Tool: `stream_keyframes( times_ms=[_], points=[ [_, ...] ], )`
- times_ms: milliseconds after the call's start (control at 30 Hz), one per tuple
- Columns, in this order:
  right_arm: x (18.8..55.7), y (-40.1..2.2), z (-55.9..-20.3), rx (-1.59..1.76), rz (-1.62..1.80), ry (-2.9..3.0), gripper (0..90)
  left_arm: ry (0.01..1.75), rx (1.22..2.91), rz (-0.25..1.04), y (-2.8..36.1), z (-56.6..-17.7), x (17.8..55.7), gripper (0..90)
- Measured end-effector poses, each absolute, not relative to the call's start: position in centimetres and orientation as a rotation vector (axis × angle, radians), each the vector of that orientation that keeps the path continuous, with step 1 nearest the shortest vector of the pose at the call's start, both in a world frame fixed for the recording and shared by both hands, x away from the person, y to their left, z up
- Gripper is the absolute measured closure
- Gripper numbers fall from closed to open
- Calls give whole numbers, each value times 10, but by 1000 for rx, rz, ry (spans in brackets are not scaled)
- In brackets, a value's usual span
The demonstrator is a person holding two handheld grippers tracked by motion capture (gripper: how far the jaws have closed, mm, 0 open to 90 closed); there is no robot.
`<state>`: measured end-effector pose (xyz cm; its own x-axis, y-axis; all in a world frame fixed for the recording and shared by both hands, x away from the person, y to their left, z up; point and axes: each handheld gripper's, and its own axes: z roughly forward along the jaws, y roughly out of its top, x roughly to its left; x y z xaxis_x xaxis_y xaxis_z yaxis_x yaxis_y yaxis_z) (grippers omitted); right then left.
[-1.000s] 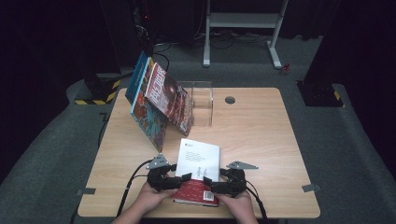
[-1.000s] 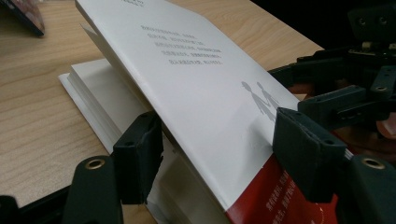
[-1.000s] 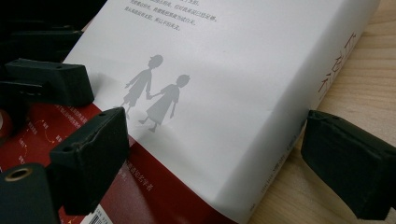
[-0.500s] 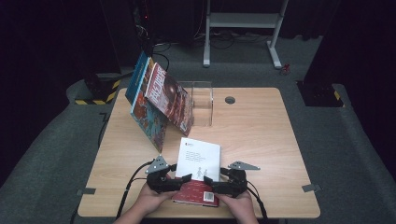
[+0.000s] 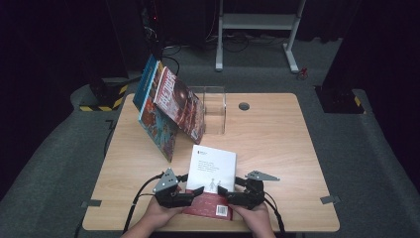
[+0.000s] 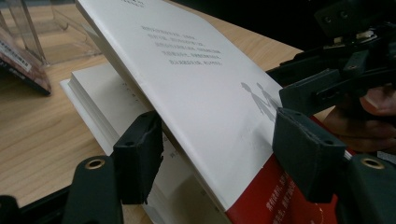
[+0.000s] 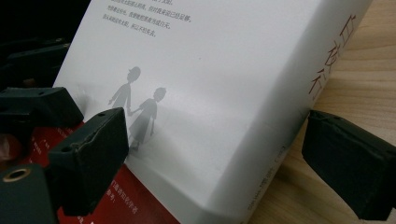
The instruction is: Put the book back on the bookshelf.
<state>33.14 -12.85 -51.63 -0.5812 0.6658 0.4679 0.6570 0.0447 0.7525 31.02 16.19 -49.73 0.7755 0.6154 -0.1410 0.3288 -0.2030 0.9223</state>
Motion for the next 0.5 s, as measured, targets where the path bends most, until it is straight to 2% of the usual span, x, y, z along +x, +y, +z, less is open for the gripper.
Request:
stream_keyframes(
  times_ms=[500],
  points=[
    [338,-130,-520,1456,1763,2266,67,680,1803,364,161,-495,303,343]
  ],
)
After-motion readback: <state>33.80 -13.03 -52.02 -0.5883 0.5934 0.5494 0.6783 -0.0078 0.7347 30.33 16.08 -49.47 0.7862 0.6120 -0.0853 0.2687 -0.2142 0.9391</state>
